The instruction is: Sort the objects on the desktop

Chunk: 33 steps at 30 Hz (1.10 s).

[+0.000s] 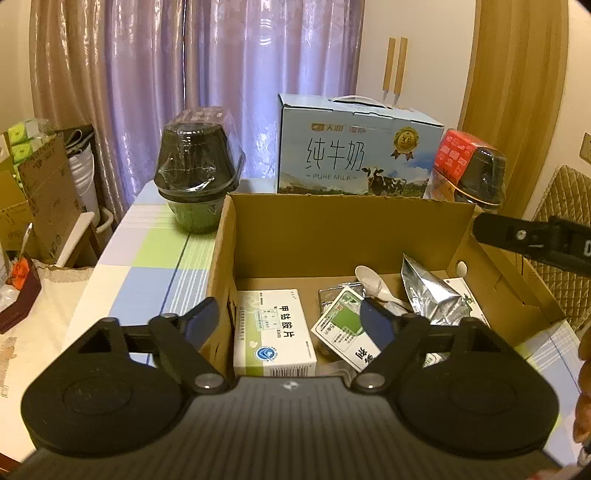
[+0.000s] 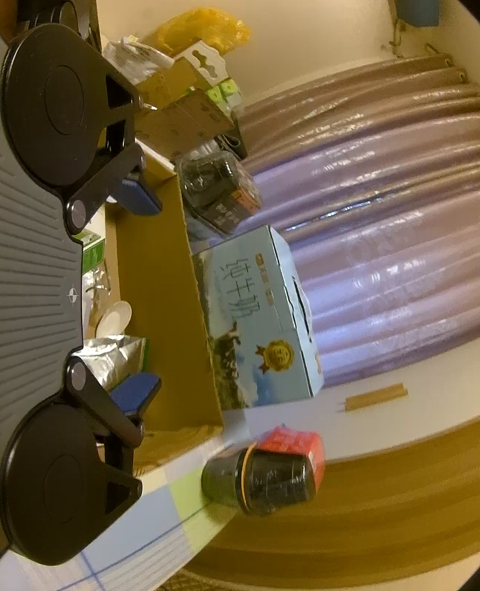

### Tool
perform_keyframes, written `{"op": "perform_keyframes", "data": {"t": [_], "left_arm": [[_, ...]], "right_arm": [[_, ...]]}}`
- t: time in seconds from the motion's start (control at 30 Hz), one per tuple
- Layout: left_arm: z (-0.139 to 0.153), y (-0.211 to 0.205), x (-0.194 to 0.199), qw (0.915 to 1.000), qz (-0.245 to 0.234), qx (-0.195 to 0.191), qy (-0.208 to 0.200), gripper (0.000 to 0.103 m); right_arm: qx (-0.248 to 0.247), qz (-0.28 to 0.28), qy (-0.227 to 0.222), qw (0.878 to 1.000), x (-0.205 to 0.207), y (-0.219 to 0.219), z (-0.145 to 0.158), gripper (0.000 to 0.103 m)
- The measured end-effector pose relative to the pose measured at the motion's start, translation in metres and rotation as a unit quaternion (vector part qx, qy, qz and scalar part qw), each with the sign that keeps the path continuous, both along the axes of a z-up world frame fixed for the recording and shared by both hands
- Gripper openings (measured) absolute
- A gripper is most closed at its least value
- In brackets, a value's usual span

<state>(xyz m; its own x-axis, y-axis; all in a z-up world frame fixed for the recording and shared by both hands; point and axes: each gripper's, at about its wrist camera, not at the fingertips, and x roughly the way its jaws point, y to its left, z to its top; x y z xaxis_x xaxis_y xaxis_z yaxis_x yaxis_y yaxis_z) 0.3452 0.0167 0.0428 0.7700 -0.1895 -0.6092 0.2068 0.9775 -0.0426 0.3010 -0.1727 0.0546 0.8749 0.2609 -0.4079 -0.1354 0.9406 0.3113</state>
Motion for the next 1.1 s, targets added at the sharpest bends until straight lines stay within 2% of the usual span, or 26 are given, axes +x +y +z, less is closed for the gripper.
{"op": "perform_keyframes", "data": {"t": [0.17,0.43,0.7,0.87,1.1], "left_arm": [[0.010,-0.005,-0.020,0.9998,-0.009,0.010,-0.013,0.091],[0.022,-0.009,-0.055,0.9998,0.003,0.010,-0.017,0.102],[0.037,-0.015,-0.104,0.9998,0.011,0.019,0.000,0.102],[0.056,-0.016,-0.141,0.9999,0.011,0.004,-0.008,0.102],[0.074,-0.012,-0.187,0.9995,0.029,-0.014,-0.006,0.102]], "right_arm": [[0.005,-0.015,0.007,1.000,-0.023,-0.010,0.005,0.101],[0.009,-0.037,0.009,0.999,-0.073,-0.029,0.020,0.101],[-0.013,-0.047,0.016,0.999,-0.118,-0.040,0.025,0.101],[-0.020,-0.035,0.023,0.999,-0.144,-0.041,0.037,0.101],[-0.061,-0.004,0.041,0.997,-0.179,-0.044,0.062,0.101]]}}
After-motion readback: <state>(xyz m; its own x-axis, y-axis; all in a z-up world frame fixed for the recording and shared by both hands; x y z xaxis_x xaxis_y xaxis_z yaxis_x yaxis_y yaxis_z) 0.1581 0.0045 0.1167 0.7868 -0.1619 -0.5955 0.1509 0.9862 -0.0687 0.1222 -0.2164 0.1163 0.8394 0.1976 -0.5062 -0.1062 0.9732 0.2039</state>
